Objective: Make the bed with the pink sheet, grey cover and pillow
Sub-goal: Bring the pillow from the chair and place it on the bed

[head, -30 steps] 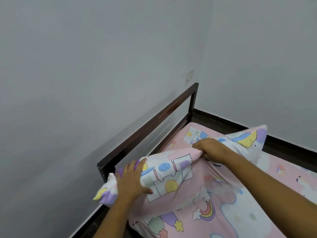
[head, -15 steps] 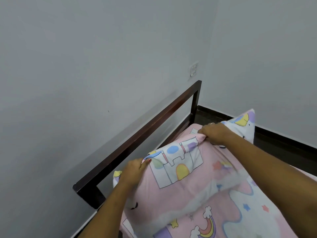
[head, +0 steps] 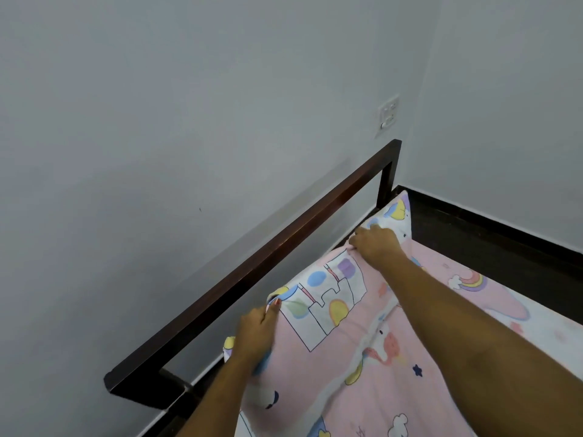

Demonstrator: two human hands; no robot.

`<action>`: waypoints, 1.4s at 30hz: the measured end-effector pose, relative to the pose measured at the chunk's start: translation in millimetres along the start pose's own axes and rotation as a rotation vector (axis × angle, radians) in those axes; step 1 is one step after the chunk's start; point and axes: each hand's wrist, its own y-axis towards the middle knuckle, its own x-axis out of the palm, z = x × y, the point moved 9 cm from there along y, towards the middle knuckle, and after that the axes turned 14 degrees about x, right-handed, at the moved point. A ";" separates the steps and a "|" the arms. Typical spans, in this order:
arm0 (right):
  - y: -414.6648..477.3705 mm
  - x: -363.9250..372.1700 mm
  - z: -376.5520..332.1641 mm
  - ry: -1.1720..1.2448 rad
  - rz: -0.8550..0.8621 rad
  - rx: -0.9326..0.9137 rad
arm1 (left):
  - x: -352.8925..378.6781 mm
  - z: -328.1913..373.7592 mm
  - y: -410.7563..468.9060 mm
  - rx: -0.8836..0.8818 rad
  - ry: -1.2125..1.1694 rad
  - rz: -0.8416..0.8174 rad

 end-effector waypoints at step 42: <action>-69.7 174.2 -151.2 1.159 -0.733 0.303 | 12.7 -95.9 63.8 -0.081 0.164 -0.187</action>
